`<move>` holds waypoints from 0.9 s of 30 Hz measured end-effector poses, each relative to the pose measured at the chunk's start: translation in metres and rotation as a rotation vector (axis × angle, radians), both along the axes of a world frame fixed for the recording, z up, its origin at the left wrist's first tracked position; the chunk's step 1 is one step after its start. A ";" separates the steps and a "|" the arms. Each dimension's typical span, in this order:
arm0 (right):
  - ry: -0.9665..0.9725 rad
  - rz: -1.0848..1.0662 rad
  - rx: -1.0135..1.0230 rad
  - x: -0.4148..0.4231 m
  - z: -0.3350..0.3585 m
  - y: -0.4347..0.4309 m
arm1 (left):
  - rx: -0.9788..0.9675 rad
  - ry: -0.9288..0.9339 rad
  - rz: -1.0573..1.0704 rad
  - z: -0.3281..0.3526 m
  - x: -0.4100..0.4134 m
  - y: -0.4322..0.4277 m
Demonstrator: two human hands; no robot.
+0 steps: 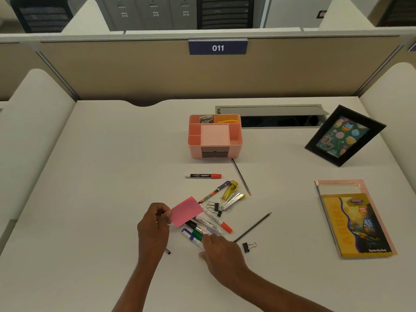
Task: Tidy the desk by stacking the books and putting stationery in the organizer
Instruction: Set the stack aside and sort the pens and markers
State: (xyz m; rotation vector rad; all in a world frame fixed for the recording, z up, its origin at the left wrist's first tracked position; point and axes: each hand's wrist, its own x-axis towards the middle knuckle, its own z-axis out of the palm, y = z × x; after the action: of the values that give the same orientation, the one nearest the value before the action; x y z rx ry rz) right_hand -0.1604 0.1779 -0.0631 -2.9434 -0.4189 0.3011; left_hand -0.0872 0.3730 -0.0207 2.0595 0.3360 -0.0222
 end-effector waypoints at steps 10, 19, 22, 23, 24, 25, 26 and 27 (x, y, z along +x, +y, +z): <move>0.010 0.005 0.016 -0.005 0.000 0.003 | 0.027 0.023 0.024 0.004 -0.002 0.002; 0.056 -0.163 0.279 0.010 0.016 -0.004 | -0.069 0.030 0.053 0.011 -0.001 -0.006; 0.070 -0.310 0.444 0.040 0.045 -0.015 | -0.123 0.030 0.058 0.016 0.005 -0.015; 0.078 -0.361 0.529 0.052 0.054 -0.020 | -0.154 0.026 0.057 0.019 0.008 -0.019; 0.087 -0.410 0.627 0.064 0.063 -0.025 | -0.185 0.018 0.055 0.022 0.011 -0.024; 0.089 -0.444 0.728 0.076 0.072 -0.030 | -0.211 0.009 0.051 0.026 0.015 -0.030; 0.071 -0.458 0.803 0.087 0.081 -0.036 | -0.232 0.000 0.045 0.029 0.019 -0.036; 0.033 -0.450 0.850 0.098 0.090 -0.041 | -0.257 -0.006 0.041 0.033 0.024 -0.042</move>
State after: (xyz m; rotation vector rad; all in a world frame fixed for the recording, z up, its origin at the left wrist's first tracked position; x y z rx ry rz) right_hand -0.0629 0.1369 0.0266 -2.1048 0.1185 0.0754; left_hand -0.0634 0.3313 0.0125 1.7979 0.3526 -0.0324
